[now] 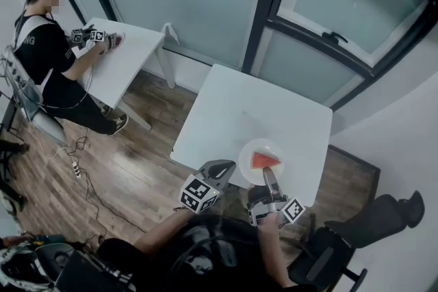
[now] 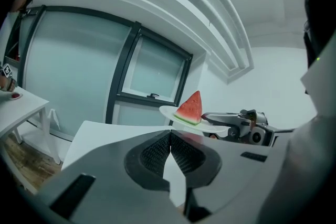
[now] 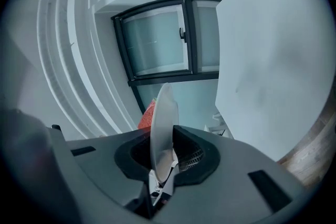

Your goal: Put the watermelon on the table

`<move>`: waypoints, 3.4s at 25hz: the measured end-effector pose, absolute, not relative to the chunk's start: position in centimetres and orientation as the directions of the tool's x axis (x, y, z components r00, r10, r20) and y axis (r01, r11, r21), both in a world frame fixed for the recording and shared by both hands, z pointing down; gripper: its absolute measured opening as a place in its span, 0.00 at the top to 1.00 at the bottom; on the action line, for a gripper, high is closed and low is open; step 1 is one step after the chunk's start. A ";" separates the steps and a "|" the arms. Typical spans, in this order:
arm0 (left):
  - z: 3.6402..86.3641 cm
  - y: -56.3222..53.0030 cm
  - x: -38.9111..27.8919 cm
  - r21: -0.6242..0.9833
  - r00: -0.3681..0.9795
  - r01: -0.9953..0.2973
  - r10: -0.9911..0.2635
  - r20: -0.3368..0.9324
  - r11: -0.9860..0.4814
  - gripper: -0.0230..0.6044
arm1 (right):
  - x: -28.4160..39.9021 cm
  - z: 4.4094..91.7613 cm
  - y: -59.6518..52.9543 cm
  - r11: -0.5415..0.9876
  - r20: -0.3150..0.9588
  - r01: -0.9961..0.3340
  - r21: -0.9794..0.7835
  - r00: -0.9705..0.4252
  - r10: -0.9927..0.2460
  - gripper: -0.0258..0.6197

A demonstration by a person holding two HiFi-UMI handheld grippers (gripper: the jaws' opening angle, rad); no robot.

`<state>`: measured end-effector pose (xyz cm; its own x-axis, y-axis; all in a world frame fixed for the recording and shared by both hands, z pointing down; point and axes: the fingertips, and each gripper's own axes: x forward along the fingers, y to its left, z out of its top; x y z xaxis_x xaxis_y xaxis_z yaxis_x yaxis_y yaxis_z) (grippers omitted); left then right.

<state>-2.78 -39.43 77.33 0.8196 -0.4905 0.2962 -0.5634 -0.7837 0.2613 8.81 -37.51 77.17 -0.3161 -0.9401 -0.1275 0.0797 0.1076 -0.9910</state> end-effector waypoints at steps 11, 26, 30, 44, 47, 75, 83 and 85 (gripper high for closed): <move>81.7 -51.0 4.1 0.286 0.756 -0.650 -0.561 0.338 -0.704 0.95 | 17.2 83.8 -50.2 0.033 -0.028 -0.006 -0.999 -0.416 -0.909 0.87; 92.9 -66.6 1.6 0.243 0.660 -0.741 -0.613 0.435 -0.626 0.96 | 13.9 97.8 -67.5 -0.122 0.121 -0.022 -0.992 -0.413 -0.903 0.87; 94.3 -69.7 0.0 0.247 0.645 -0.755 -0.621 0.445 -0.608 0.96 | 12.7 101.8 -71.5 -0.187 0.188 -0.040 -0.982 -0.375 -0.908 0.87; 93.6 -69.5 -4.5 0.357 0.657 -0.754 -0.619 0.431 -0.551 0.96 | 11.8 107.7 -83.1 -0.292 0.287 -0.035 -0.956 -0.324 -0.901 0.87; 93.5 -69.7 -5.0 0.363 0.653 -0.757 -0.620 0.436 -0.543 0.96 | 11.4 108.4 -84.3 -0.365 0.352 -0.030 -0.930 -0.352 -0.867 0.87; 81.9 -63.5 -0.5 0.228 0.736 -0.668 -0.587 0.336 -0.708 0.95 | 15.5 82.1 -59.8 0.163 0.387 -0.944 -0.285 -0.269 -0.882 0.94; 78.5 -59.6 1.4 0.052 0.749 -0.624 -0.579 0.322 -0.780 0.96 | 16.1 73.9 -55.4 0.178 0.267 -0.981 -0.080 -0.193 -0.944 0.94; 77.9 -59.1 1.5 0.031 0.751 -0.620 -0.582 0.312 -0.784 0.96 | 15.8 74.0 -54.9 0.187 0.267 -0.979 -0.084 -0.203 -0.942 0.94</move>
<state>1.48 -59.13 77.91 0.7508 -0.5820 0.3124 -0.6203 -0.7838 0.0306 15.75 -54.90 73.97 -0.2031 -0.9421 0.2669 -0.9787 0.1871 -0.0843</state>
